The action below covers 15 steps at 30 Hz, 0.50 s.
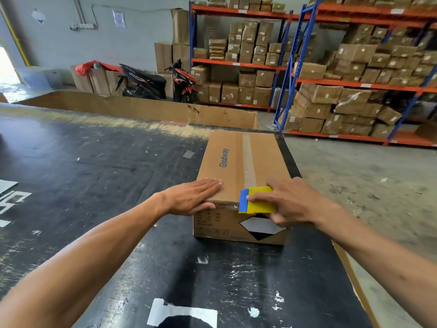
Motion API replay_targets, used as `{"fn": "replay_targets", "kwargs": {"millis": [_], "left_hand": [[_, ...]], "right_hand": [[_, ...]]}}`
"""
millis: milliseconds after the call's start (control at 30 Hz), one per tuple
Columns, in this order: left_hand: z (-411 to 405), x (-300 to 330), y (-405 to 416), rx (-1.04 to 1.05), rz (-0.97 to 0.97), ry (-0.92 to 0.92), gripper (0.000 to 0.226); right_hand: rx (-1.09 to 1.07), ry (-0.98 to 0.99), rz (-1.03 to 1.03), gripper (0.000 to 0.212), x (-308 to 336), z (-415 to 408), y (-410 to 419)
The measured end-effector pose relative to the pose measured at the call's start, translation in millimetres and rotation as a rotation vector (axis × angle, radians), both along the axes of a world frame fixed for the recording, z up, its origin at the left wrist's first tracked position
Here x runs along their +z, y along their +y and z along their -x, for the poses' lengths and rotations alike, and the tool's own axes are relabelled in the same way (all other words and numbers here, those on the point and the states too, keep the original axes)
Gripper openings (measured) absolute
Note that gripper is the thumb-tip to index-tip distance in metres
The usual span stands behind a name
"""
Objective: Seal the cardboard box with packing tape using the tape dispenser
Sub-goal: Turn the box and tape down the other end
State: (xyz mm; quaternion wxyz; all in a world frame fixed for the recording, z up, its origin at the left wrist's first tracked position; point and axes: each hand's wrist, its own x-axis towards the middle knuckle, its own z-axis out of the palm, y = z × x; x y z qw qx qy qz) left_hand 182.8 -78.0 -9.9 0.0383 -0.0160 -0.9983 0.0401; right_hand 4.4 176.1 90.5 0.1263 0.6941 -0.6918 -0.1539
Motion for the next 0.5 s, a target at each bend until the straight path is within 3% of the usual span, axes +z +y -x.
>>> {"fn": "replay_targets", "kwargs": {"millis": [200,500], "left_hand": [[26.3,14.2,23.0,-0.040,0.117,0.022,0.081],[50.5,-0.1,38.7,-0.038,-0.035,-0.059,0.083]], "right_hand": [[-0.040,0.000,-0.015,0.064,3.0,-3.5,-1.7],[0.051,-0.096,0.153,0.057,-8.9,2.5,0.3]]}}
